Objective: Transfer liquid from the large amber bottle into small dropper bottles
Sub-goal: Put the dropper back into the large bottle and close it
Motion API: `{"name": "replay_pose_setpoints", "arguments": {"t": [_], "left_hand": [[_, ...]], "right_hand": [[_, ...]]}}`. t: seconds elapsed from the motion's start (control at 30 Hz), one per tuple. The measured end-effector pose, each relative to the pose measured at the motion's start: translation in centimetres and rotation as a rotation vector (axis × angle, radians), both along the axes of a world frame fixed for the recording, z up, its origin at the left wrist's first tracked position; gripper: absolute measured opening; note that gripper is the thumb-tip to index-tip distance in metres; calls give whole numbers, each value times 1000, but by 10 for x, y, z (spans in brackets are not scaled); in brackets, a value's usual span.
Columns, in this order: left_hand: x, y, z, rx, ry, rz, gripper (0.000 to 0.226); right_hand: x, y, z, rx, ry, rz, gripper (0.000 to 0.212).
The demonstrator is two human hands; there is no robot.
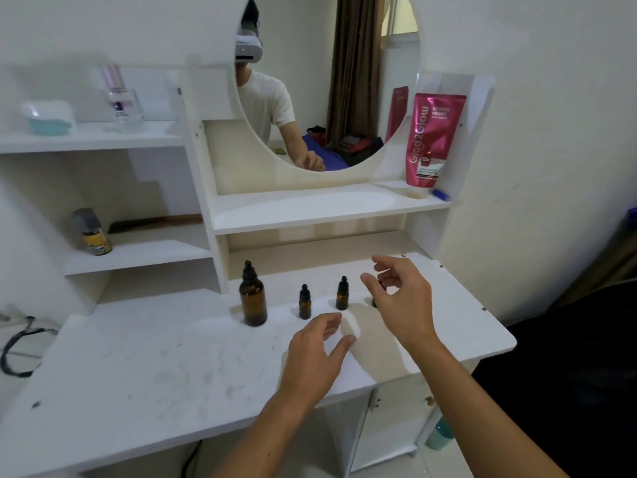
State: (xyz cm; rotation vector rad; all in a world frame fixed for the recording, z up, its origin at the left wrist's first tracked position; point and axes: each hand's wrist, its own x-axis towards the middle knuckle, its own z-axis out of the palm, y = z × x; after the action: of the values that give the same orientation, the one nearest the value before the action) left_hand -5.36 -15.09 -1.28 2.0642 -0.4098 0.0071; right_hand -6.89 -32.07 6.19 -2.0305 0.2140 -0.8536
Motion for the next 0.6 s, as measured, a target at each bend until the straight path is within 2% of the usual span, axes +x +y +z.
{"name": "replay_pose_setpoints", "arguments": {"t": [0.2,0.47,0.6], "left_hand": [[5,84,5,22,-33,119,55],[16,127,15,-92,-3,286,42],[32,129,13,-104,-9,341,59]], "right_hand": [[15,65,16,-76,-14,155,33],[44,123,12,-121,111,360,38],[59,137,15,-153,152,391,38]]}}
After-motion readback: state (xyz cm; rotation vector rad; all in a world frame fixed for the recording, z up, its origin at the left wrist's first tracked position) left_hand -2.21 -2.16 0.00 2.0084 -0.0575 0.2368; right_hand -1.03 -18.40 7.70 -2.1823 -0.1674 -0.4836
